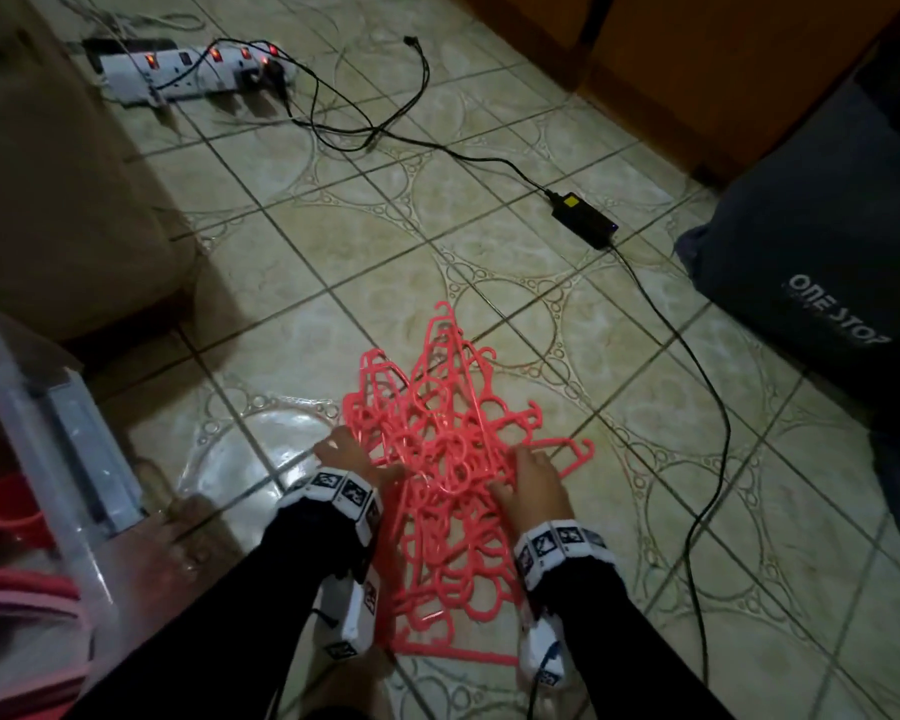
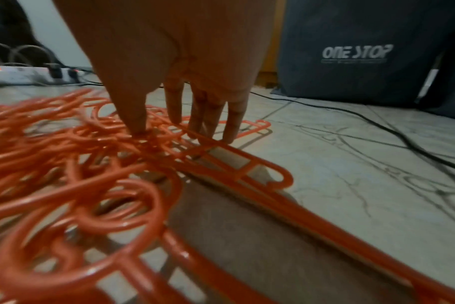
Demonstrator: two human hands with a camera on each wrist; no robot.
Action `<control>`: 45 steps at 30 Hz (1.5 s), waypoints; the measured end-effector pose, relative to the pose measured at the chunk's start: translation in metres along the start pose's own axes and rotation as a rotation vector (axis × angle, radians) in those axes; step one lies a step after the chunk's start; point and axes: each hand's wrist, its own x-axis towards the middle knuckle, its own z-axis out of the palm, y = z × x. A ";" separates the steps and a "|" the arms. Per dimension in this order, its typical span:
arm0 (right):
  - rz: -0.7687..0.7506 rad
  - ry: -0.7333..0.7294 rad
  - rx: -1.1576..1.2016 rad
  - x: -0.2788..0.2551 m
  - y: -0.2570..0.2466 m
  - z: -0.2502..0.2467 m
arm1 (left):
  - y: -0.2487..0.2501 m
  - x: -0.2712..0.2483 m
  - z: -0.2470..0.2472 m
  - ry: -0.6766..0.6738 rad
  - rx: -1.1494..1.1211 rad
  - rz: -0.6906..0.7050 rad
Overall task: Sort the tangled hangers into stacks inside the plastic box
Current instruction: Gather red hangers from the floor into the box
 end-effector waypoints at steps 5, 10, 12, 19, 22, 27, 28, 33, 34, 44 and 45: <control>-0.061 0.100 0.158 -0.003 -0.003 0.001 | 0.002 0.001 0.003 0.024 0.005 0.030; 0.358 0.194 0.329 -0.004 0.028 -0.016 | -0.012 0.015 -0.001 0.087 0.043 -0.041; 0.405 -0.030 0.337 -0.013 0.042 -0.016 | -0.015 0.017 0.002 0.087 0.040 -0.056; -0.025 -0.390 -0.286 -0.027 0.076 -0.001 | -0.015 0.011 0.002 0.087 0.233 0.093; -0.062 -0.336 -0.306 -0.017 0.073 -0.010 | -0.016 0.009 0.001 0.081 0.290 0.141; -0.134 -0.131 -0.269 -0.012 0.066 -0.020 | -0.012 0.010 -0.006 0.027 0.298 0.140; -0.148 -0.145 -0.250 -0.015 0.064 -0.020 | -0.010 0.009 -0.006 0.017 0.293 0.138; -0.274 -0.258 -0.134 -0.025 0.057 -0.009 | -0.006 0.001 -0.004 0.046 0.286 0.124; -0.246 -0.242 -0.067 -0.026 0.058 -0.009 | -0.005 -0.001 -0.006 0.047 0.273 0.128; -0.175 -0.422 -0.544 -0.054 0.102 0.000 | -0.002 -0.012 -0.015 0.049 0.263 0.151; -0.195 -0.409 -0.557 -0.053 0.102 0.001 | -0.001 -0.012 -0.015 0.045 0.265 0.151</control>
